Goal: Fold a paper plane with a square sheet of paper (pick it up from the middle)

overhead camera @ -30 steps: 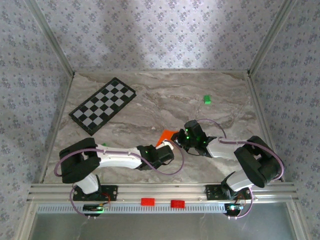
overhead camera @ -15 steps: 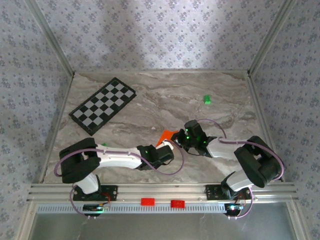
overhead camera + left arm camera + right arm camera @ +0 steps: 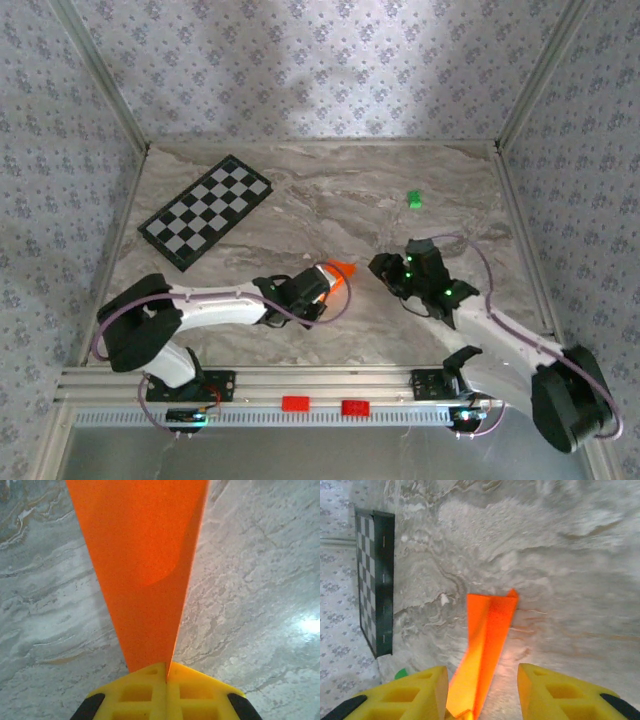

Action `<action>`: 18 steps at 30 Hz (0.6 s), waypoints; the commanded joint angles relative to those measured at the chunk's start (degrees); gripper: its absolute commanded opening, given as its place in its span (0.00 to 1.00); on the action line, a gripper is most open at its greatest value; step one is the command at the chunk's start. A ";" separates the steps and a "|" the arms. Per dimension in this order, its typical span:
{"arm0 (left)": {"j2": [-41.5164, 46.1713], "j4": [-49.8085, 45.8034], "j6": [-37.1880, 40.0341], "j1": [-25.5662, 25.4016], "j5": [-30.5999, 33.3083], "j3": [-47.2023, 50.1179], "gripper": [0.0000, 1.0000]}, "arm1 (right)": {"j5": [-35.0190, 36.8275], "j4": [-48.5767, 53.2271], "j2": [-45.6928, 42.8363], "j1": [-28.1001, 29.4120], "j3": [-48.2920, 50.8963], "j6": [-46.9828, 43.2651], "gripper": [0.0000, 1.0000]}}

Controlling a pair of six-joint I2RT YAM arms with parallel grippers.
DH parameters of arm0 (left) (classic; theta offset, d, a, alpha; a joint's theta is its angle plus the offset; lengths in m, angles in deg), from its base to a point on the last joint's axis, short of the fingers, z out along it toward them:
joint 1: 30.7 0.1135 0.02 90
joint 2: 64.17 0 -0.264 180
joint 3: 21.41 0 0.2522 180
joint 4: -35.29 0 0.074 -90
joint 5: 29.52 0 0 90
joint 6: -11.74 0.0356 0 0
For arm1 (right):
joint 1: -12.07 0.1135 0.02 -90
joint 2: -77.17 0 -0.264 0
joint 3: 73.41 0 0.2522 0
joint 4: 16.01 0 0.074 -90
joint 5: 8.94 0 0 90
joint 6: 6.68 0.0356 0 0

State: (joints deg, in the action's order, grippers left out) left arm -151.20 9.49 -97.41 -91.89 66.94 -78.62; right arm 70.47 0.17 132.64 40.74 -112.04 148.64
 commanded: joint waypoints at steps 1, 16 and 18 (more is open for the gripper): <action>1.98 4.50 -2.48 2.94 -12.89 1.61 0.00 | 2.99 7.63 -5.29 -1.45 3.20 -1.61 0.45; -0.75 8.61 -4.39 7.90 -23.26 3.10 0.00 | -0.10 4.18 -8.10 -1.90 7.79 -1.07 0.46; -1.59 9.53 -4.65 8.34 -24.98 3.10 0.00 | -0.72 3.24 -7.44 -1.77 7.79 -1.25 0.46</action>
State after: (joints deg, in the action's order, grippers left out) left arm -151.33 16.73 -101.06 -84.26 46.03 -76.04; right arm 70.93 4.80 124.68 38.95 -104.67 148.18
